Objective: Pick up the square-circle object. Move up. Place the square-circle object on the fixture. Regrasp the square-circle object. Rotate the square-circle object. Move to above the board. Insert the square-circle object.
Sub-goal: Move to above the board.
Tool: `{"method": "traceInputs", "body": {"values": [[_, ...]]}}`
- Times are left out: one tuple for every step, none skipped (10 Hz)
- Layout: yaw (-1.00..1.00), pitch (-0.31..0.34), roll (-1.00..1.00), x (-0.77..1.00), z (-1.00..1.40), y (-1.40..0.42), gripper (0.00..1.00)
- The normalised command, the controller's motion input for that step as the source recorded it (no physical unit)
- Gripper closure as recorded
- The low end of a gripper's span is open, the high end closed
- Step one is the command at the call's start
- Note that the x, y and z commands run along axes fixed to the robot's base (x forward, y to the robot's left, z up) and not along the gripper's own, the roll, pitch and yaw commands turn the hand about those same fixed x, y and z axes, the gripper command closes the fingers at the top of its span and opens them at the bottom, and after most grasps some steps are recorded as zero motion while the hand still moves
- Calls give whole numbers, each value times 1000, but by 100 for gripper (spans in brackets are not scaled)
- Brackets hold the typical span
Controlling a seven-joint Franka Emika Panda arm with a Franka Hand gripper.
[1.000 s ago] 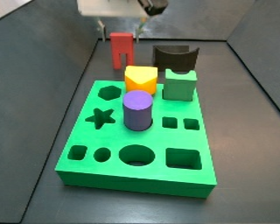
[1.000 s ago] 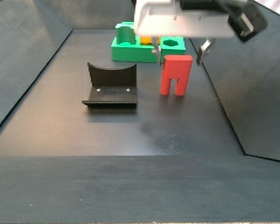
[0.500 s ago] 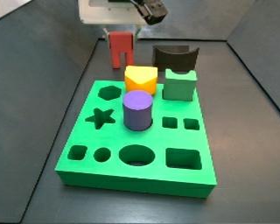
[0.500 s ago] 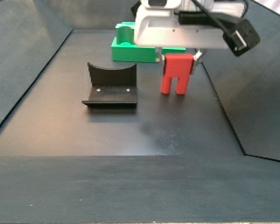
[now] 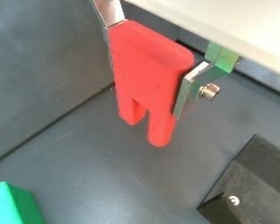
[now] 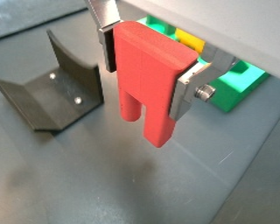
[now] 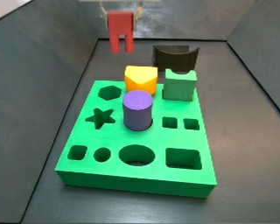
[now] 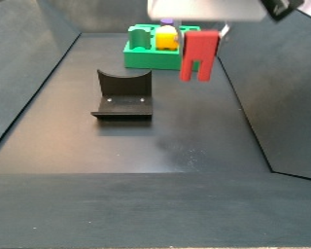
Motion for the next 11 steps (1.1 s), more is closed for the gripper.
{"method": "traceInputs", "body": {"values": [[18, 53, -111, 18, 1000, -78, 100], [17, 59, -104, 18, 1000, -75, 100], [15, 61, -95, 19, 1000, -72, 100], [16, 64, -89, 19, 1000, -69, 100], [19, 70, -81, 21, 1000, -65, 100], [21, 71, -73, 22, 1000, -62, 100], [23, 78, -65, 24, 1000, -59, 100], [26, 78, -60, 27, 1000, -57, 100], [29, 77, -57, 27, 1000, -55, 100], [34, 77, -50, 28, 1000, -53, 100], [37, 76, -46, 25, 855, -43, 100]]}}
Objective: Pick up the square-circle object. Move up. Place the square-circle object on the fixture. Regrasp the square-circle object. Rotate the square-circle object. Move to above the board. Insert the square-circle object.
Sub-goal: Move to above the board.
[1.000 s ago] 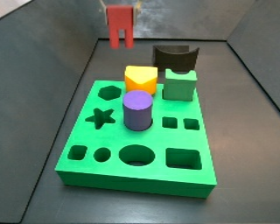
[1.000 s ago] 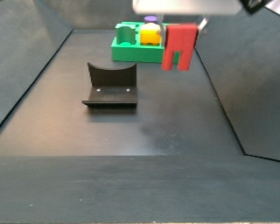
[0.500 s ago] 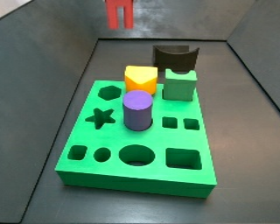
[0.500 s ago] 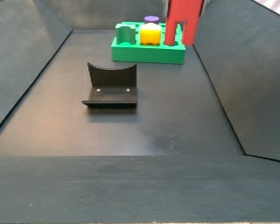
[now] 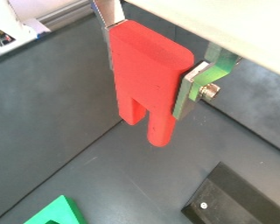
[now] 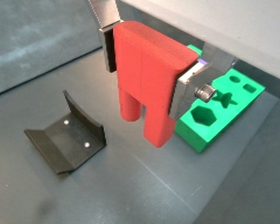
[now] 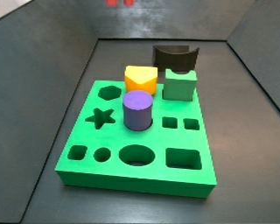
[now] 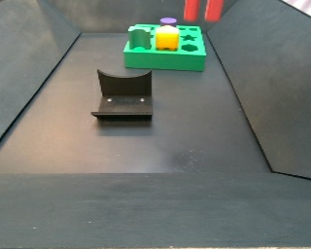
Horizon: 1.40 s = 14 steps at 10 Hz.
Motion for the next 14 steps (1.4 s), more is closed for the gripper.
{"method": "traceInputs", "body": {"values": [[37, 79, -44, 20, 687, -33, 100], [36, 80, -43, 18, 522, -25, 100], [33, 80, -41, 16, 356, -18, 100], [-195, 284, 274, 178, 98, -1000, 100], [-191, 272, 277, 183, 68, -1000, 100], [-71, 246, 230, 203, 81, -1000, 100], [-41, 232, 162, 214, 84, -1000, 100], [-14, 191, 104, 232, 77, -1000, 100], [-1, 155, 82, 239, 86, -1000, 100], [3, 139, 70, 253, 91, -1000, 100], [7, 132, 63, 269, 89, -1000, 100], [10, 128, 62, 306, 97, -1000, 100], [11, 129, 73, 264, 84, -791, 100], [9, 133, 90, 189, 46, -399, 100]]}}
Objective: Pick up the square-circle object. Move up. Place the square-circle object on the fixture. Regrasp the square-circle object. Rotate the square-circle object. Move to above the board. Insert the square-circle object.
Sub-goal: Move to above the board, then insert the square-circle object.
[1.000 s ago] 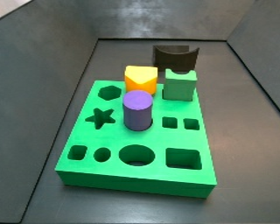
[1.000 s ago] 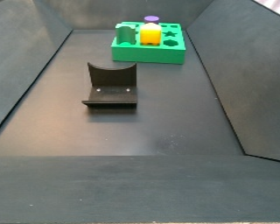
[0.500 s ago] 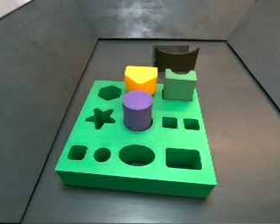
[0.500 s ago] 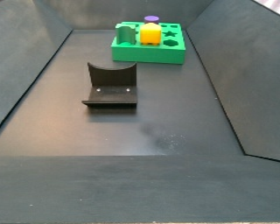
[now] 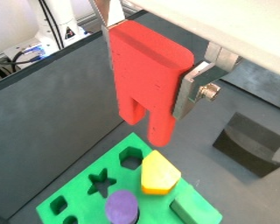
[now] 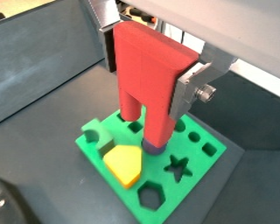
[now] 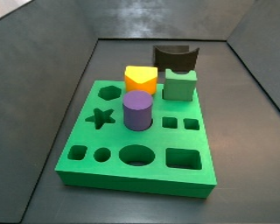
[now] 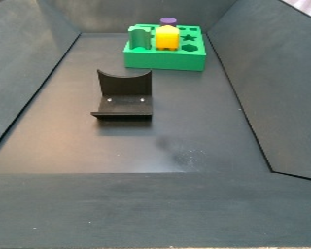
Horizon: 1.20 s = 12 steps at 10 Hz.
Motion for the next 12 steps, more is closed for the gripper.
{"method": "traceInputs", "body": {"values": [[6, 128, 75, 153, 38, -277, 100], [0, 0, -6, 0, -46, -6, 100], [0, 4, -14, 0, -74, -11, 100], [0, 0, -20, -20, -103, -26, 100], [0, 0, -14, -9, -120, -26, 100], [3, 0, -7, -57, -183, -46, 100], [60, 0, 0, -194, -411, -314, 100], [31, 41, 6, -86, -749, -469, 100], [0, 4, 39, -97, -1000, -569, 100], [0, 0, 6, -123, -1000, -511, 100], [0, 0, 16, -180, -1000, -520, 100], [0, 0, 44, -223, -1000, -543, 100]]}}
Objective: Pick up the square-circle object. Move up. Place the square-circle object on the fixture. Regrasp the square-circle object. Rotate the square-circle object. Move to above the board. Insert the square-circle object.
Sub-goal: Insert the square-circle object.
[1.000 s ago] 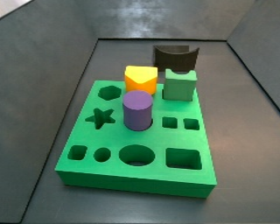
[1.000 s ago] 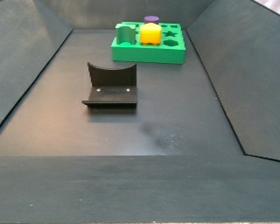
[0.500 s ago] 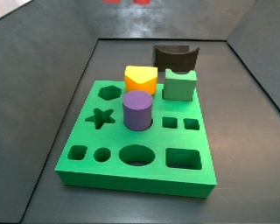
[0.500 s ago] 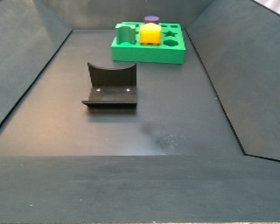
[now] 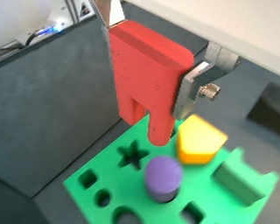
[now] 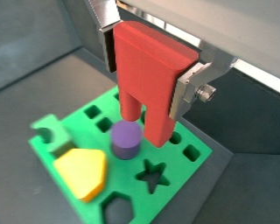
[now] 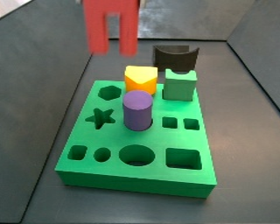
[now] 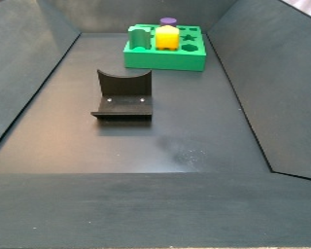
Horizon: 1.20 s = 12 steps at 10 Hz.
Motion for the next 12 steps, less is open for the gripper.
{"method": "traceInputs", "body": {"values": [[0, -1, 79, -246, -1000, -540, 100], [0, -33, 103, -220, -1000, -517, 100], [0, -63, 143, -180, -1000, -494, 100], [0, -50, 169, -83, -1000, -469, 100], [0, -33, 154, 0, -1000, -394, 100], [0, -13, 97, 0, -980, -286, 100], [0, -19, 96, 0, -923, -260, 100], [0, -74, 111, -63, -943, -263, 100], [0, -257, 59, -351, -769, -220, 100], [0, -387, 0, -446, -503, -140, 100], [0, -313, 0, -206, -600, -3, 100], [0, -153, 0, -109, -409, 0, 100]]}}
